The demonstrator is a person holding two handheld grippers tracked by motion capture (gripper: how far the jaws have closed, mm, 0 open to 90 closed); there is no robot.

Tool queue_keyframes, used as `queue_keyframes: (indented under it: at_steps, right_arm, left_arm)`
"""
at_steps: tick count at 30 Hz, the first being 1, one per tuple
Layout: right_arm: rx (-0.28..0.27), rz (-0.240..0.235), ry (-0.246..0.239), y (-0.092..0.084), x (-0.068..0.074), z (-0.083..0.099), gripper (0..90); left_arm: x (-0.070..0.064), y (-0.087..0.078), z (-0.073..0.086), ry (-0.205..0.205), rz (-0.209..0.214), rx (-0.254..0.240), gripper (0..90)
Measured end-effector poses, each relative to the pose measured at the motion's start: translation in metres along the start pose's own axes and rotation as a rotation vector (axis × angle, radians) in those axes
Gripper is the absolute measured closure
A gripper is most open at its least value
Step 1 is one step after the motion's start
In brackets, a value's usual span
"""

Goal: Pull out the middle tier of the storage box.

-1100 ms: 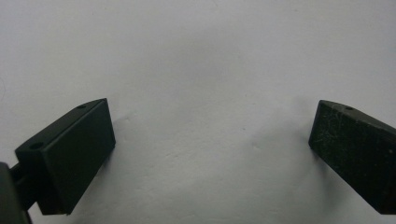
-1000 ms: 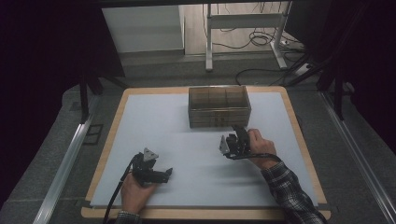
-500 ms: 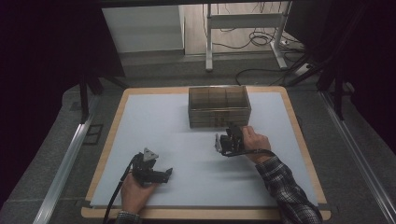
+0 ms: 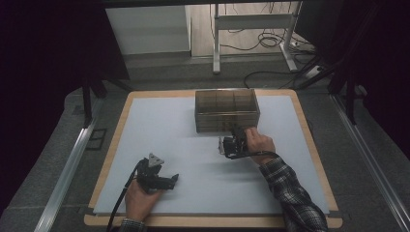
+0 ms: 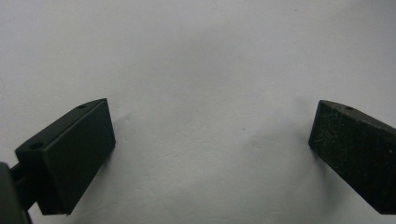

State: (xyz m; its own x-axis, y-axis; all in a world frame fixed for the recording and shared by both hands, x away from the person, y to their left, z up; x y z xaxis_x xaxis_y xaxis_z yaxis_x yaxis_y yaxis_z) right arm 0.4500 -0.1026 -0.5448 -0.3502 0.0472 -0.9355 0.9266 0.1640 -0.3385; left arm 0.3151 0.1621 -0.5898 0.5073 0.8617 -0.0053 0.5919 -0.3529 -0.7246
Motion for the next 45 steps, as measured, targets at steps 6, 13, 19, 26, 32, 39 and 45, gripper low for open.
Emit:
queue_keyframes:
  at_steps: [6,13,19,26,32,39,45]
  right_arm:
    - [0.008,0.007,-0.011,0.007,0.0,-0.003,76.3]
    - [0.018,0.022,-0.027,0.014,0.001,-0.004,76.6]
    - [0.019,0.031,-0.032,0.015,0.002,-0.007,78.4]
    - [0.024,0.035,-0.029,0.013,0.002,-0.007,79.9]
    - [0.007,0.031,-0.022,0.009,0.004,-0.007,79.9]
    - [-0.008,0.018,-0.014,0.002,0.006,-0.007,79.8]
    - [-0.014,0.013,-0.015,-0.004,0.008,-0.006,79.8]
  left_arm:
    - [0.0,0.0,0.0,0.0,0.0,0.0,0.0]
    - [0.0,0.0,0.0,-0.001,0.0,-0.001,0.0]
    - [0.0,0.0,0.0,0.002,0.0,0.002,0.0]
    - [0.0,0.0,0.0,0.006,0.0,0.005,0.0]
    - [0.0,0.0,0.0,0.006,0.0,0.005,0.0]
    - [0.0,0.0,0.0,0.007,0.0,0.006,0.0]
    - [0.0,0.0,0.0,0.006,0.0,0.005,0.0]
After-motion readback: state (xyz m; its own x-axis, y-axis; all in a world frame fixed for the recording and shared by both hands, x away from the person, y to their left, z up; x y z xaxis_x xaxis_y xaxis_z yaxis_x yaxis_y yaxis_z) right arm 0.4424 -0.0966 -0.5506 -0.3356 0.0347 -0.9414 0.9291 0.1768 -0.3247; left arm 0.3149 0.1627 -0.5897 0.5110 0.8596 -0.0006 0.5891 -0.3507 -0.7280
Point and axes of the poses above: each handheld gripper's, and its own axes: y roughly forward along the jaws, z roughly out of its underside, x roughly to its left, the point moved 5 cm from there along y, roughly forward along the jaws, and after that the axes turned 4 degrees about y, right-handed, at the moved point
